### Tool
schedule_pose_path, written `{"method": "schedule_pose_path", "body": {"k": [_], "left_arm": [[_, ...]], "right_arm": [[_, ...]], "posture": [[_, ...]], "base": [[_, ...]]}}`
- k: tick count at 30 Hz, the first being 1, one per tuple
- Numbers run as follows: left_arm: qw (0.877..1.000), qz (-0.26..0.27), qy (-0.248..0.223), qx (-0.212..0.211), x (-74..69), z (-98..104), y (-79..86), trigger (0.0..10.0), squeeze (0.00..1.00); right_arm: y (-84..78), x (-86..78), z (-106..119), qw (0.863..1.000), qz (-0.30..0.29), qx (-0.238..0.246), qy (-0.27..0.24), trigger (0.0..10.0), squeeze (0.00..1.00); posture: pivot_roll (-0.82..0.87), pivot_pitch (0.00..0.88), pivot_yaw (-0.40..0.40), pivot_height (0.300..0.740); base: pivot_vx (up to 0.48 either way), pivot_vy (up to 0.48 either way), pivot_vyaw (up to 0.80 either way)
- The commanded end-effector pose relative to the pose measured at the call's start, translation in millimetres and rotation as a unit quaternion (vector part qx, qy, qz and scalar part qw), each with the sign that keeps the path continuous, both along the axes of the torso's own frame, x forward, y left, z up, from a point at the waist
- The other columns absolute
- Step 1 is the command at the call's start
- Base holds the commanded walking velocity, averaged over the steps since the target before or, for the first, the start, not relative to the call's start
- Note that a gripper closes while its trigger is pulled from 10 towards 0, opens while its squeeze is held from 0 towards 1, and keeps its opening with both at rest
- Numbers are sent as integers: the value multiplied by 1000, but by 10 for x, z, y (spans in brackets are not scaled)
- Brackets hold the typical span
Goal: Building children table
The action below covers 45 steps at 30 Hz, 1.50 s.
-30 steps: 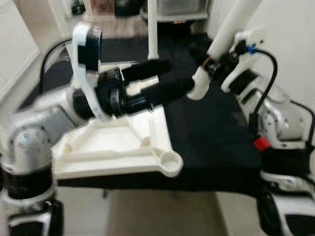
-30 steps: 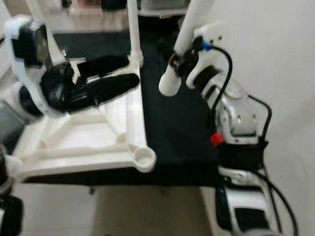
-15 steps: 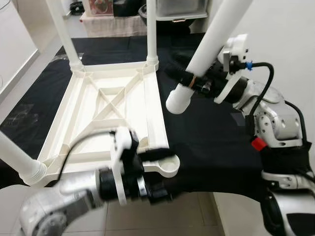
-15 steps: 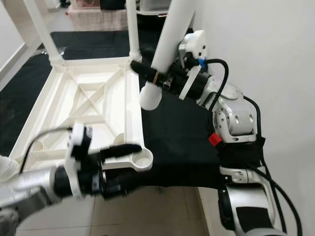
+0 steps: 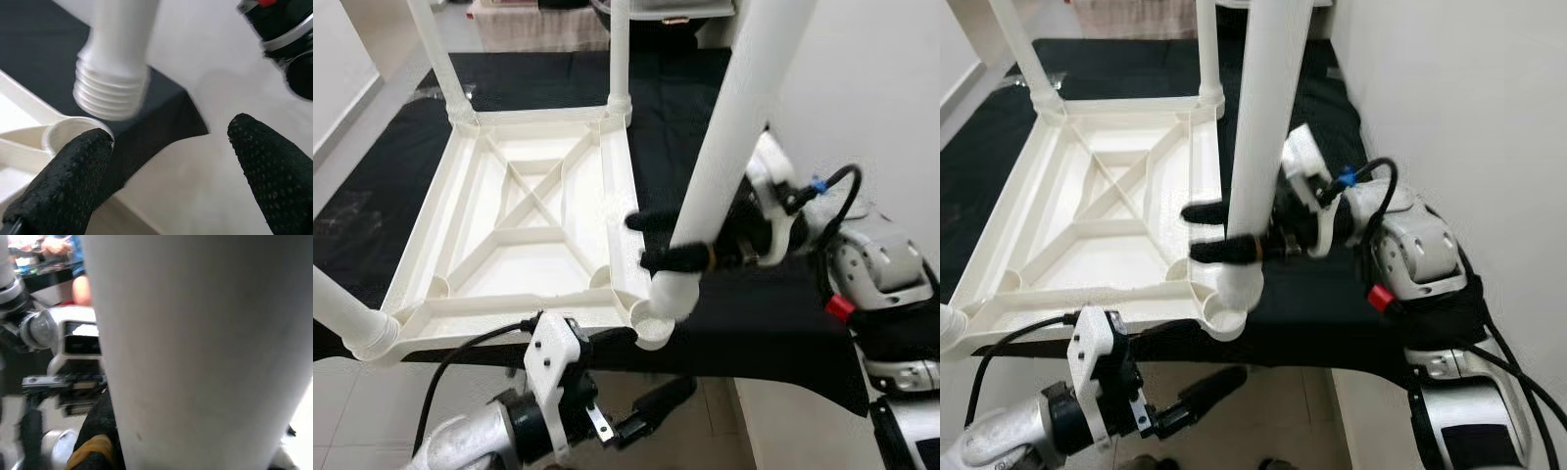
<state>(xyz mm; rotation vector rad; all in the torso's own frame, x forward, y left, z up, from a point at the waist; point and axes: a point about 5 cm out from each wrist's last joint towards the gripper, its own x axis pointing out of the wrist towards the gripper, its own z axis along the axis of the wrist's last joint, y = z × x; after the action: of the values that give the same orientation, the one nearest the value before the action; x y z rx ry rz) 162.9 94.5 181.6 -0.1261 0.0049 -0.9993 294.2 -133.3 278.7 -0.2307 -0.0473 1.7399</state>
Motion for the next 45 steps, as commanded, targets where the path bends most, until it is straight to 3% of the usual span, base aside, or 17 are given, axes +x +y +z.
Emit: {"method": "schedule_pose_path", "body": {"k": [1,3,8,9,11,12,14,16,18,25,29,32,39,45], "left_arm": [[1000,7,-1,24,-89,-47,6,10000,0],[999,31,-4,44,-171,-101,42,10000,0],[997,50,-8,53,-188,-110,69,10000,0],[994,78,-4,71,-192,-142,107,10000,0],[994,78,-4,71,-192,-142,107,10000,0],[988,120,3,93,-170,-176,163,10000,0],[988,120,3,93,-170,-176,163,10000,0],[963,227,10,146,-131,-251,313,10000,0],[947,269,1,173,-133,-275,374,10000,0],[935,297,-7,192,-145,-291,406,10000,0],[927,318,-17,198,-119,-286,449,10000,0],[913,349,-37,207,-6,-266,497,10000,0],[901,359,-83,229,177,-199,497,10000,0],[898,362,-98,231,287,-179,534,10000,0]], "right_arm": [[38,-71,-26,999,41,-27,-10,10000,0],[114,-99,-49,997,65,-30,-10,10000,0],[166,-105,-45,997,71,-23,-13,10000,0],[221,-87,-41,997,66,-18,-21,10000,0],[221,-87,-41,997,66,-18,-21,10000,0],[266,-36,-31,998,50,-8,-32,10000,0],[266,-36,-31,998,50,-8,-32,10000,0],[342,87,-5,999,1,18,-51,10000,0],[400,102,25,998,-8,44,-48,10000,0],[518,164,47,995,-43,82,-42,10000,0],[593,274,127,985,-102,136,-34,10000,0],[597,439,192,957,-207,202,-12,10000,0],[573,454,142,936,-270,226,-11,10000,0],[543,466,140,922,-308,234,-17,10000,0]], "posture": [[19,237,-5,740],[21,248,-5,740],[27,252,-1,740],[36,254,1,740],[36,254,1,740],[36,254,1,740],[36,254,1,740],[65,266,2,740],[71,266,1,740],[95,266,-4,740],[113,263,-11,740],[114,255,-11,740],[101,238,8,740],[77,220,16,740]], "base": [[0,0,0],[0,0,0],[0,0,0],[0,0,0],[0,0,0],[0,0,0],[0,0,0],[0,0,0],[0,0,0],[0,0,0],[0,0,0],[0,0,0],[-35,0,0],[-244,0,0]]}}
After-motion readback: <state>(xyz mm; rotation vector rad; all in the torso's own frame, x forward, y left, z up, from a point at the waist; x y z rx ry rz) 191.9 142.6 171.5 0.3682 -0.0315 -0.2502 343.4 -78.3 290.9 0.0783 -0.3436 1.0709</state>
